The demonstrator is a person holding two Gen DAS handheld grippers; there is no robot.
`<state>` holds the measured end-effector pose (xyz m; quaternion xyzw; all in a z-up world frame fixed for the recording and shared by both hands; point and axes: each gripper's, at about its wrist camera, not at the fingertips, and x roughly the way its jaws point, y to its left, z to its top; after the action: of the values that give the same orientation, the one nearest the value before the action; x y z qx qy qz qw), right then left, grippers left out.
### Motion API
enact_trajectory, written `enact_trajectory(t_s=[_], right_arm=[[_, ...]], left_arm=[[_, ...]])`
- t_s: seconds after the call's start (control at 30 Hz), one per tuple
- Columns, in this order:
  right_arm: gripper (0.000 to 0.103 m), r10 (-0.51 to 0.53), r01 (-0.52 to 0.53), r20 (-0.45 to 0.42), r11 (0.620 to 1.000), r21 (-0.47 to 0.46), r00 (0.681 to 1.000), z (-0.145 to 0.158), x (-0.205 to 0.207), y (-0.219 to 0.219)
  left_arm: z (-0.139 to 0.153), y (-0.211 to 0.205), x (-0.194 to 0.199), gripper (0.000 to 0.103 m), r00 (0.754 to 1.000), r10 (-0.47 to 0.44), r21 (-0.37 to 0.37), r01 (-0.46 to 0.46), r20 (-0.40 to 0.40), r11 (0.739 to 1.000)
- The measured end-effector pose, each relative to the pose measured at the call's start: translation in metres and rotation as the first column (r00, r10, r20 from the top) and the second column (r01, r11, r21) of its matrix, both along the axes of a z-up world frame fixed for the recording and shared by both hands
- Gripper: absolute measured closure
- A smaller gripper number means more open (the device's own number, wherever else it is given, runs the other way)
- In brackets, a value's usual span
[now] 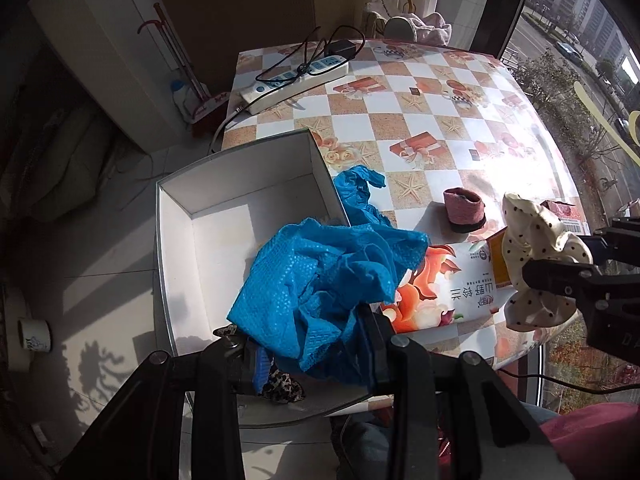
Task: Organize soft objects
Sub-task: 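Carry the blue glove and polka-dot scrunchie in both tools over the white box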
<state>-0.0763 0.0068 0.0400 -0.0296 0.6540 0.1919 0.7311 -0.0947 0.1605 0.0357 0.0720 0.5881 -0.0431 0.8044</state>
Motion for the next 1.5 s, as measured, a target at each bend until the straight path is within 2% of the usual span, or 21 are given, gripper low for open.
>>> enact_trajectory(t_s=[0.87, 1.5], right_arm=[[0.071, 0.143, -0.144, -0.029, 0.989, -0.023, 0.989, -0.011, 0.009, 0.050], [0.071, 0.203, -0.204, -0.036, 0.979, -0.026, 0.979, -0.012, 0.016, 0.074]], left_arm=[[-0.012, 0.048, -0.004, 0.065, 0.989, 0.141, -0.021, -0.142, -0.036, 0.990], [-0.017, 0.065, -0.001, 0.065, 0.982, 0.182, -0.027, -0.183, -0.047, 0.983]])
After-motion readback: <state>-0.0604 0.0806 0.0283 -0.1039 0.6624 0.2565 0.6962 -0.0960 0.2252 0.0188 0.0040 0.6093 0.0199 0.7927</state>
